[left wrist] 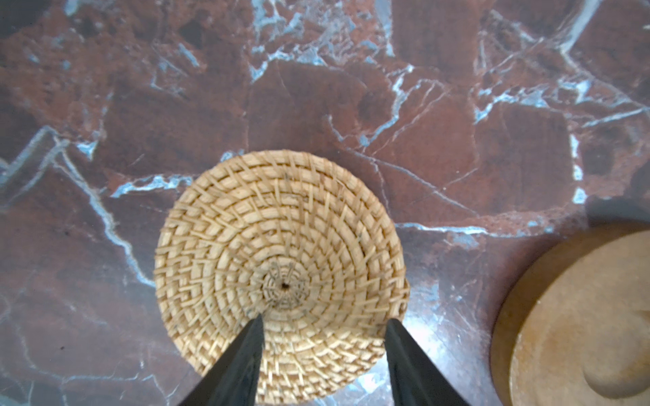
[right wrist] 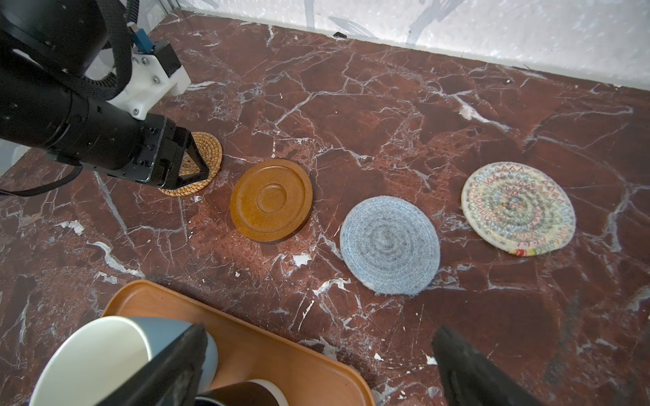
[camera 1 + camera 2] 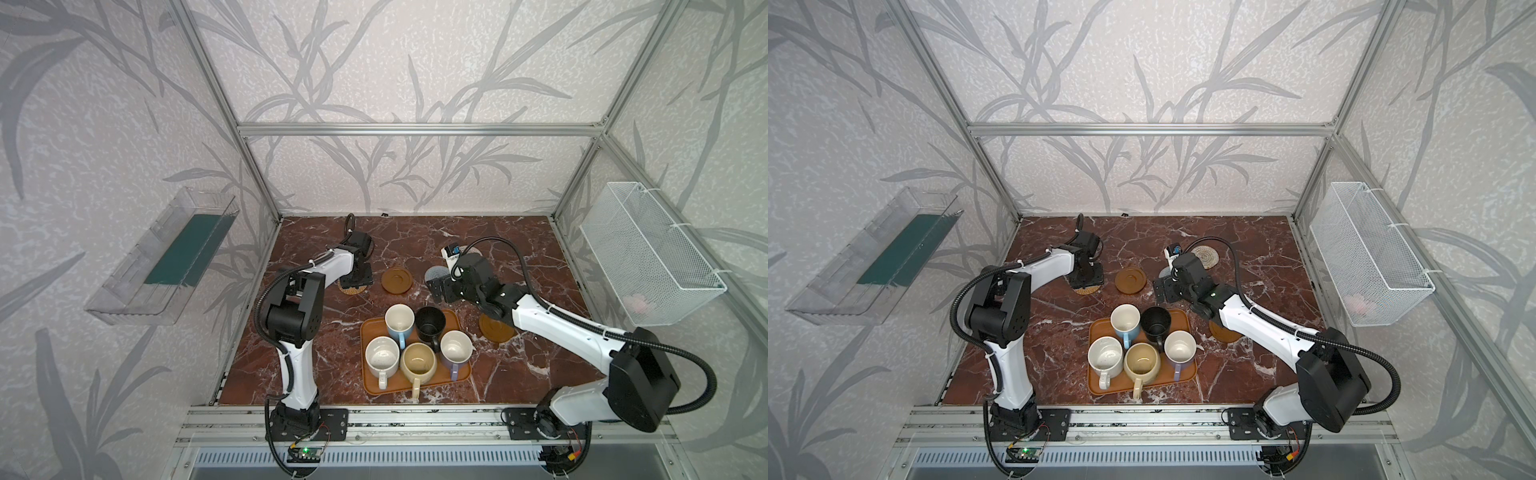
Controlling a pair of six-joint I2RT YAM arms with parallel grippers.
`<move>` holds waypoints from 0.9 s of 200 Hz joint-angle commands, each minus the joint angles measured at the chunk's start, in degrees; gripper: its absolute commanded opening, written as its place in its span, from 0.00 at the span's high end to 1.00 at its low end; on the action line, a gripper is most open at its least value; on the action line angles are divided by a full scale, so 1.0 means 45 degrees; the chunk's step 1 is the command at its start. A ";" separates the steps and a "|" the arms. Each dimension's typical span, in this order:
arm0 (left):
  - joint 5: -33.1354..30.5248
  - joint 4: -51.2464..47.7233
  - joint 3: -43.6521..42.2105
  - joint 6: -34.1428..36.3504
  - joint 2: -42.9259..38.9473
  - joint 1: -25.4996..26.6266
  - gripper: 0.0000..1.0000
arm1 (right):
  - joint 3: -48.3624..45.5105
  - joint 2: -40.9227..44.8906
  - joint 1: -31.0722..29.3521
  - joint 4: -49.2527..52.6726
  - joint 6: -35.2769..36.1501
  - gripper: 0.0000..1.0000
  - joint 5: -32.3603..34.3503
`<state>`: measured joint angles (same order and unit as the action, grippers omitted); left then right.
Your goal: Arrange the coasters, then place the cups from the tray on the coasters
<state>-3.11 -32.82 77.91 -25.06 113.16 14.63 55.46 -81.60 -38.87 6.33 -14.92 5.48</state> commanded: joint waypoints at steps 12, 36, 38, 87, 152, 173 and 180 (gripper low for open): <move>-0.0051 -0.0778 0.0708 0.0116 -0.1118 0.0049 0.35 | 0.0017 0.0447 -0.0053 -0.0051 0.0007 0.00 -0.0063; 0.0169 -0.1134 0.1087 0.0082 -0.1601 0.0107 0.26 | -0.0074 0.0642 -0.0053 -0.0059 0.0106 0.00 0.0031; 0.0205 -0.1117 0.1076 0.0066 -0.1702 0.0117 0.25 | -0.0078 0.0665 -0.0053 -0.0063 0.0105 0.00 0.0047; 0.1536 -0.0726 0.0749 0.0125 -0.2564 0.0812 0.14 | -0.0573 0.1461 -0.0040 -0.0311 0.0910 0.01 0.0264; 0.1922 -0.0665 0.1383 0.0308 -0.1149 0.1754 0.34 | 0.0361 0.0986 -0.0034 0.1183 0.1592 0.01 0.0197; 0.1925 -0.0847 0.1770 0.0422 -0.0404 0.1835 0.37 | 0.0414 0.0883 -0.0024 0.1087 0.1460 0.01 0.0112; 0.1821 -0.0867 0.1824 0.0465 -0.0189 0.1860 0.38 | 0.0492 0.0816 -0.0014 0.1112 0.1409 0.01 0.0092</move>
<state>5.65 -34.74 83.92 -24.12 109.19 22.57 55.55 -77.03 -38.85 10.44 -8.54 6.09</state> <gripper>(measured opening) 0.629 0.991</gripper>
